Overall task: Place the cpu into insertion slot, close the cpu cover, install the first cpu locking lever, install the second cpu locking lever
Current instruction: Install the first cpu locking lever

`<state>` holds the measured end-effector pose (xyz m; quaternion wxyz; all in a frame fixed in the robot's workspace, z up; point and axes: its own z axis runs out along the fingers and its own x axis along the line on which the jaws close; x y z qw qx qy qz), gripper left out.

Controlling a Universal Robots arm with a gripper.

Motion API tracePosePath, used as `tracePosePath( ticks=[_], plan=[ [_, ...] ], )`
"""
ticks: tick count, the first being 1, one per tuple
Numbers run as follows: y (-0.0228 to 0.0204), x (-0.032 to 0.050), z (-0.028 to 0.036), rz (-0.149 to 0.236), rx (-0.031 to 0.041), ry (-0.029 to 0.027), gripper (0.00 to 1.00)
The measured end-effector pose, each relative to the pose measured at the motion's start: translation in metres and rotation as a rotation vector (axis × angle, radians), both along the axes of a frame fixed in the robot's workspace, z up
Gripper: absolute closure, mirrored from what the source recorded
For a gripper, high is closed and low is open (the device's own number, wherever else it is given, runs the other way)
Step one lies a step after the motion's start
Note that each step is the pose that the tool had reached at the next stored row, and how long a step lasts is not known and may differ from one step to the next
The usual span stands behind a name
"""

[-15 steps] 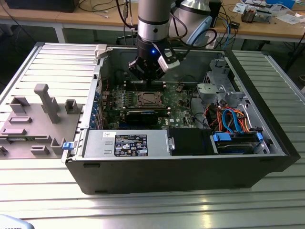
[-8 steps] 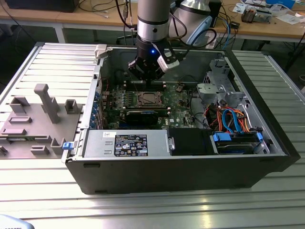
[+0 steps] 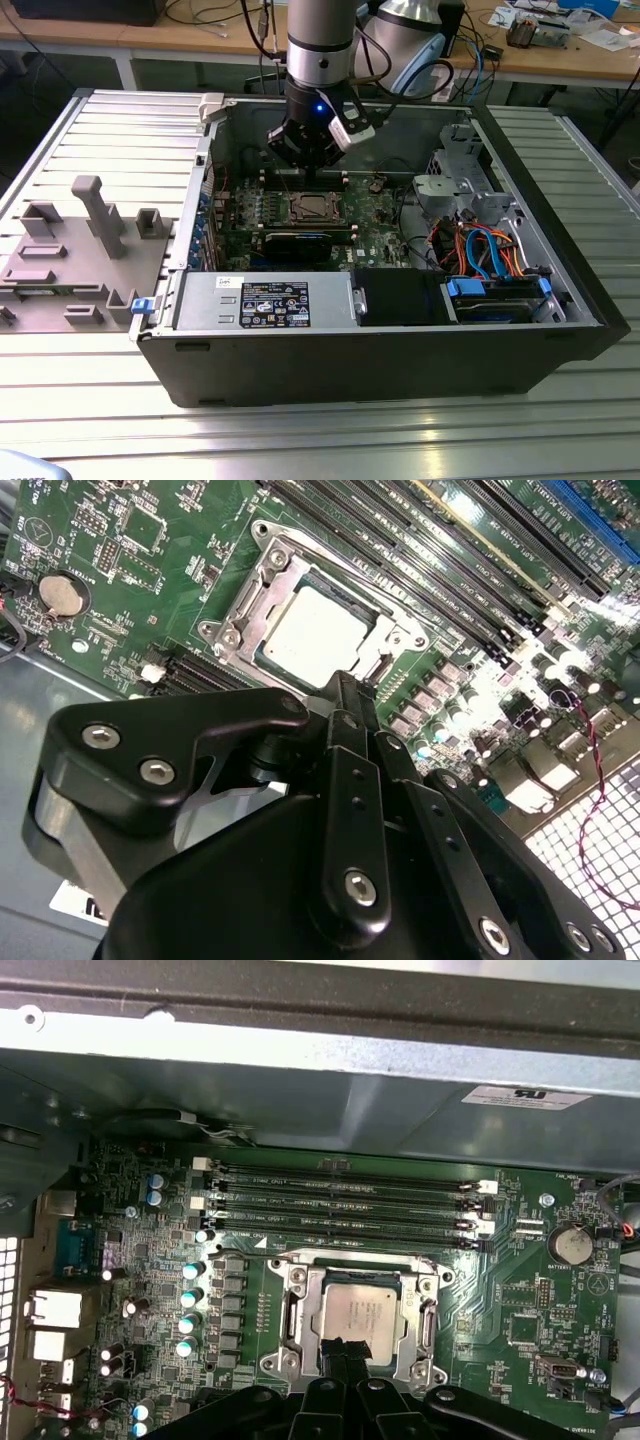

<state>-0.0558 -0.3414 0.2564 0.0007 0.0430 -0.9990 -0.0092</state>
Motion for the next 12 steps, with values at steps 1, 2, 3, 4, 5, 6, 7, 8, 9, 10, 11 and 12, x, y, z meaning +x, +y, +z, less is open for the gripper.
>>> tracePosePath(
  ticks=[1,2,3,4,5,6,7,8,9,10,11,12],
  plan=[
    [0.0000,0.0000,0.0000,0.000,0.0007,0.0000,0.89],
    [0.0000,0.0000,0.0000,0.000,0.0010,0.0000,0.89],
    [0.0004,0.0000,0.0000,0.000,0.0023,0.0001,0.89],
    [0.0007,-0.0001,0.0000,0.000,0.0033,0.0000,0.89],
    [0.0008,-0.0001,0.0000,0.000,0.0036,0.0000,0.89],
    [0.0009,-0.0001,0.0000,0.000,0.0040,0.0000,0.89],
    [0.0011,-0.0002,0.0000,0.000,0.0041,0.0001,0.89],
    [0.0015,-0.0003,0.0000,0.000,0.0044,0.0001,0.89],
    [0.0017,-0.0003,0.0000,0.000,0.0046,0.0001,0.89],
    [0.0018,-0.0006,0.0000,0.000,0.0051,0.0000,0.89],
    [0.0019,-0.0010,-0.0001,0.000,0.0057,-0.0001,0.89],
    [0.0019,-0.0013,0.0000,0.000,0.0058,0.0000,0.89]
  ],
)
